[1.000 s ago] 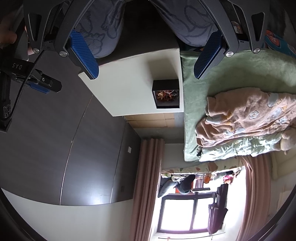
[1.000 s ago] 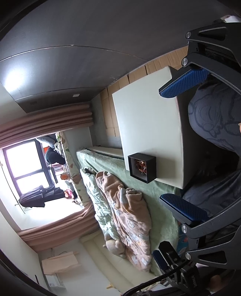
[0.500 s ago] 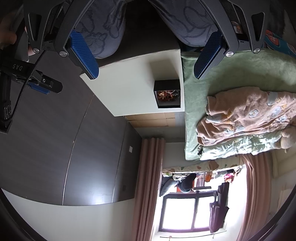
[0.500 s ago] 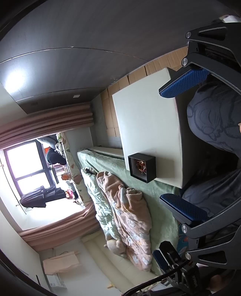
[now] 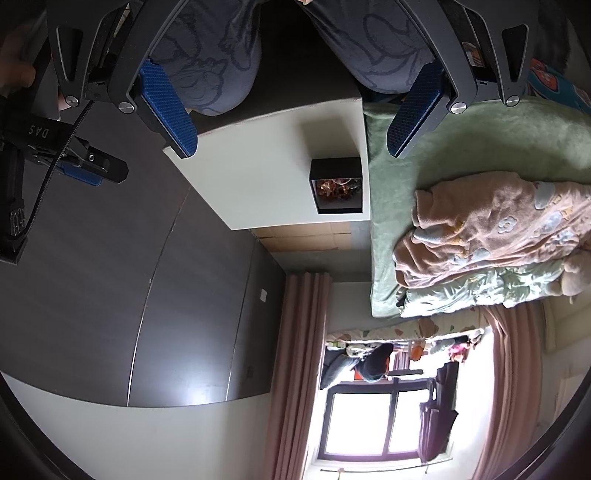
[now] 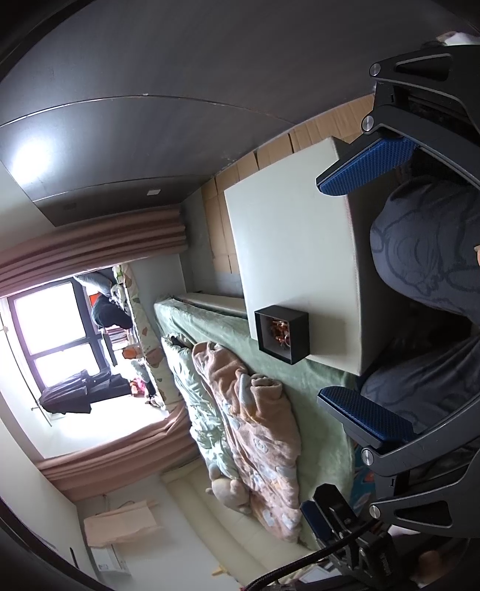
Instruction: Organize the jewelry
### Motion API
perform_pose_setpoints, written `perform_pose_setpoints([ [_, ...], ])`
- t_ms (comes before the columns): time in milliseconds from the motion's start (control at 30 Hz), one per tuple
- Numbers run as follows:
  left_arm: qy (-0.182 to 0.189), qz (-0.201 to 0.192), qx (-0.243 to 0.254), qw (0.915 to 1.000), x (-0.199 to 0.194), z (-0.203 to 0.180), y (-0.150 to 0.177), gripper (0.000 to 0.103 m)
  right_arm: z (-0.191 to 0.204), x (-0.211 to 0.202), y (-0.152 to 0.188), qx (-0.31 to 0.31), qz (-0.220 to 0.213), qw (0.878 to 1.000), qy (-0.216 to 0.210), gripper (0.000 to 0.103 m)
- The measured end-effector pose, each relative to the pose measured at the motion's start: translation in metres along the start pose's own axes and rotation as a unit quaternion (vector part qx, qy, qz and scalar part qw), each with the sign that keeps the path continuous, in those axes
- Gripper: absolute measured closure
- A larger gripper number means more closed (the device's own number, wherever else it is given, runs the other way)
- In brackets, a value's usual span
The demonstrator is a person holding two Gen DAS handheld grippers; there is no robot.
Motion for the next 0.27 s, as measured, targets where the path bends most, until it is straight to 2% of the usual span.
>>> perform_pose_setpoints([
  [267, -0.003, -0.003, 0.010, 0.9999, -0.0028, -0.0015, 0.0005, 0.000, -0.0008, -0.0006, -0.0004, -0.001, 0.001, 1.000, 0.002, 0.000],
])
Point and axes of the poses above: each gripper's, at about its wrist camera, not at the fingertips, and x roughly the way its jaws point, z to its left, y to its underside, the point moved 5 cm from there along x, roughly the way its jaws point, and after that the axes turned 5 degrees about y, right-handed, at the moved point
